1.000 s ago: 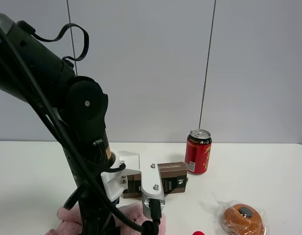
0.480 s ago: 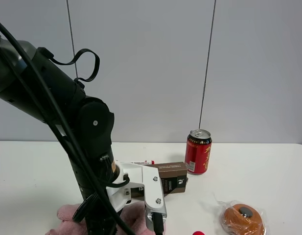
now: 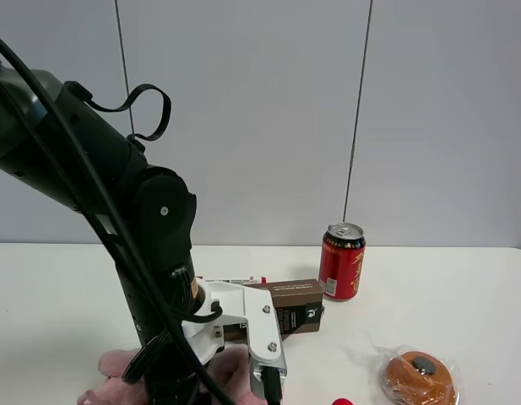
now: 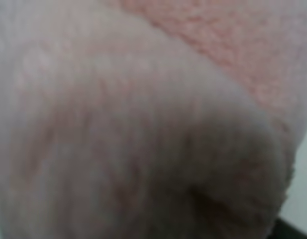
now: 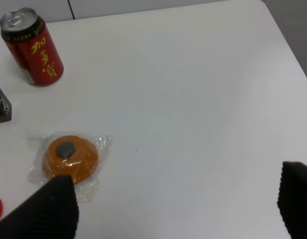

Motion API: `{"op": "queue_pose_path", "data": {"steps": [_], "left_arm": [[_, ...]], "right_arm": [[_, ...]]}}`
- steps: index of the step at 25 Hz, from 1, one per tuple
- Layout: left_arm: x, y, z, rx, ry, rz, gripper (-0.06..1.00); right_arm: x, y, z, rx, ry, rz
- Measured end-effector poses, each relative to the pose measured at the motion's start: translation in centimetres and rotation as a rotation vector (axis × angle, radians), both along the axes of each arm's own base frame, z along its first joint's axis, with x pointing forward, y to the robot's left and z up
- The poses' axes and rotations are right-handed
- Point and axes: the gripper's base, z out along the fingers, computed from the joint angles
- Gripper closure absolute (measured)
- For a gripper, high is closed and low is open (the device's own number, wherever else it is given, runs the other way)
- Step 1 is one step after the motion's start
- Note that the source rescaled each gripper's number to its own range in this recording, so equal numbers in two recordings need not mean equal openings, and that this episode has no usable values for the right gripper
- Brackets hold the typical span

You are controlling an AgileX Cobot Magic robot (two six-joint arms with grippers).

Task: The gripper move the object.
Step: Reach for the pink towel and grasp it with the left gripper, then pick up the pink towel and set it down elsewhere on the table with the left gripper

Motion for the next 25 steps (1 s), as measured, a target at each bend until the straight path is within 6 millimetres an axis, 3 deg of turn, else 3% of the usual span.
{"op": "queue_pose_path", "data": {"steps": [1, 2, 8, 12, 15, 20, 25], "left_arm": [[0.0, 0.0, 0.0, 0.001, 0.002, 0.0, 0.93], [-0.1, 0.0, 0.1, 0.001, 0.005, 0.002, 0.94], [-0.2, 0.2, 1.2, -0.006, 0.003, 0.006, 0.94], [-0.1, 0.0, 3.3, -0.005, 0.023, 0.02, 0.94], [0.0, -0.3, 6.2, 0.011, 0.062, 0.026, 0.94], [0.7, -0.9, 12.9, -0.003, 0.077, 0.035, 0.94], [3.5, 0.7, 19.9, -0.168, -0.023, 0.293, 0.94]], "right_arm": [[0.0, 0.0, 0.0, 0.0, 0.0, 0.0], [0.0, 0.0, 0.0, 0.0, 0.0, 0.0], [0.0, 0.0, 0.0, 0.0, 0.0, 0.0], [0.0, 0.0, 0.0, 0.0, 0.0, 0.0], [0.0, 0.0, 0.0, 0.0, 0.0, 0.0], [0.0, 0.0, 0.0, 0.0, 0.0, 0.0], [0.0, 0.0, 0.0, 0.0, 0.0, 0.0]]}}
